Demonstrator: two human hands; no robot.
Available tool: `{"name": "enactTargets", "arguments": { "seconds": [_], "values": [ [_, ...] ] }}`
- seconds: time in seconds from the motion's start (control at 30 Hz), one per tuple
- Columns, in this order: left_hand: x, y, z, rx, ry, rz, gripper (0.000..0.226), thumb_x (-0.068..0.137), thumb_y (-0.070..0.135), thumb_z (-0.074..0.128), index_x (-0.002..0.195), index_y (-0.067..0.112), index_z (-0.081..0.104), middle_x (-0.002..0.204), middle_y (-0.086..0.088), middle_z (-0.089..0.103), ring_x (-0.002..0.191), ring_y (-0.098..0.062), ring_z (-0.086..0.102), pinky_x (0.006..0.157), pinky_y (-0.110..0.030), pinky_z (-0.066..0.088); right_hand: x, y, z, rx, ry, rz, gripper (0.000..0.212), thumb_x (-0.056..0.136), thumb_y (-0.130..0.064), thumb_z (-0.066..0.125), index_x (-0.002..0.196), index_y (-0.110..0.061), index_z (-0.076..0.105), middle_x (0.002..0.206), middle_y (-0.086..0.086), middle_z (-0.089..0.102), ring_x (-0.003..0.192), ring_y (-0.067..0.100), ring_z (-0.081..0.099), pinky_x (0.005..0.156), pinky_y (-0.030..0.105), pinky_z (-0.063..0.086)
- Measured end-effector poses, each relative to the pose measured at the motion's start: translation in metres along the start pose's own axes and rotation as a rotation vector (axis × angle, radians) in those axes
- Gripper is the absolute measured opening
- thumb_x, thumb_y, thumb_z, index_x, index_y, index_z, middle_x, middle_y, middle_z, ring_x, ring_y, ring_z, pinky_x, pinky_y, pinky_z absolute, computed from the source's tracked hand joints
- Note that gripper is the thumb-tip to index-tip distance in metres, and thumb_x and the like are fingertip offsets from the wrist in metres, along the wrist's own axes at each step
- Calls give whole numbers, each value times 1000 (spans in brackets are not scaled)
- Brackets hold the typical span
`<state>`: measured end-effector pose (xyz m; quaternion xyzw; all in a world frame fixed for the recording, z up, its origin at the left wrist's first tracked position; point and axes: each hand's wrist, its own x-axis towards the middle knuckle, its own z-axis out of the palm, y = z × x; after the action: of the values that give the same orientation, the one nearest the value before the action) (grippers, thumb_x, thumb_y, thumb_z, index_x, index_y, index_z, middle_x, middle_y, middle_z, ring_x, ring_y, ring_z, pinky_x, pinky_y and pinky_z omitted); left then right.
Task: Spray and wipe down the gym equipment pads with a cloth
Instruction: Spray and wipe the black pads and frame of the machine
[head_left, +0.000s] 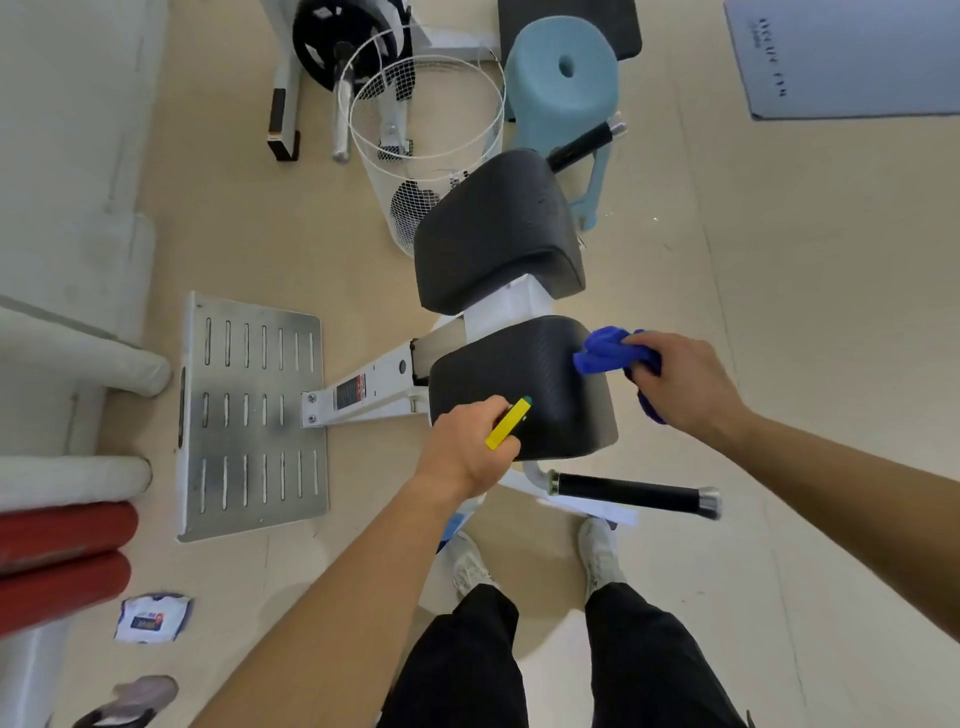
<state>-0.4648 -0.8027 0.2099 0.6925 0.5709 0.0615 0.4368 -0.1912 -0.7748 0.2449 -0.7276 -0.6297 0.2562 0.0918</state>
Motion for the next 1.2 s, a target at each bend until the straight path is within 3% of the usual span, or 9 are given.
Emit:
{"name": "enactTargets", "arguments": {
  "seconds": [0.13, 0.23, 0.33, 0.4, 0.5, 0.7, 0.9, 1.0, 1.2],
  "values": [
    [3, 14, 2, 1, 25, -49, 16, 97, 30, 60, 86, 19, 57, 70, -5, 60, 66, -29, 62, 63, -44, 55, 9, -3, -16, 95, 47, 53, 30, 93, -10, 56, 118, -18, 69, 98, 2, 72, 87, 21, 61, 83, 28, 44],
    [4, 21, 1, -14, 53, -90, 18, 98, 26, 61, 82, 19, 55, 67, -3, 56, 60, -21, 54, 58, -35, 47, 15, -10, -12, 169, 17, 22, 30, 95, -12, 55, 122, -20, 67, 101, 1, 72, 91, 20, 64, 87, 29, 47],
    [1, 21, 0, -17, 67, -93, 17, 95, 25, 62, 80, 21, 54, 66, -3, 56, 59, -22, 53, 56, -34, 42, 25, -22, 8, 229, -75, -69, 37, 99, -14, 53, 135, -20, 60, 124, 5, 68, 113, 23, 62, 102, 22, 38],
    [-1, 18, -2, -37, 70, -85, 12, 93, 28, 59, 84, 21, 56, 67, -3, 57, 62, -25, 56, 57, -39, 46, 33, -34, 31, 208, -147, -140, 44, 103, -17, 49, 147, -19, 48, 152, 3, 47, 137, 22, 45, 112, 20, 25],
    [-4, 12, -6, -78, 126, -90, 12, 84, 32, 52, 82, 21, 55, 64, -1, 53, 59, -23, 51, 55, -40, 44, 19, -47, 71, 111, -106, -180, 50, 104, -18, 45, 153, -23, 37, 164, -1, 25, 151, 21, 20, 122, 36, 22],
    [-7, 8, -17, -109, 148, -83, 15, 83, 29, 51, 84, 16, 59, 68, -3, 61, 63, -23, 57, 57, -33, 44, -37, -3, 98, -253, -181, -826, 66, 87, -8, 69, 147, -21, 44, 158, 4, 37, 151, 28, 23, 118, 50, 32],
    [-6, 9, -21, -108, 188, -105, 24, 85, 32, 50, 93, 14, 64, 73, -11, 64, 67, -30, 60, 58, -39, 48, 22, -21, 89, 270, -12, -118, 48, 106, -21, 41, 153, -30, 35, 164, -5, 25, 151, 17, 19, 122, 41, 25],
    [-3, 12, -18, -115, 198, -104, 25, 86, 32, 51, 95, 12, 64, 75, -14, 66, 68, -32, 62, 61, -48, 54, -12, -26, 110, 477, 134, 158, 46, 106, -31, 37, 151, -37, 30, 155, -4, 40, 140, 20, 41, 115, 46, 38],
    [5, 25, -10, -103, 164, -65, 16, 89, 27, 54, 94, 14, 63, 71, -11, 64, 64, -31, 61, 59, -50, 55, -42, -18, 111, 455, 132, 247, 39, 106, -36, 37, 145, -39, 38, 128, -1, 61, 112, 20, 60, 101, 46, 50]
  ]
}}
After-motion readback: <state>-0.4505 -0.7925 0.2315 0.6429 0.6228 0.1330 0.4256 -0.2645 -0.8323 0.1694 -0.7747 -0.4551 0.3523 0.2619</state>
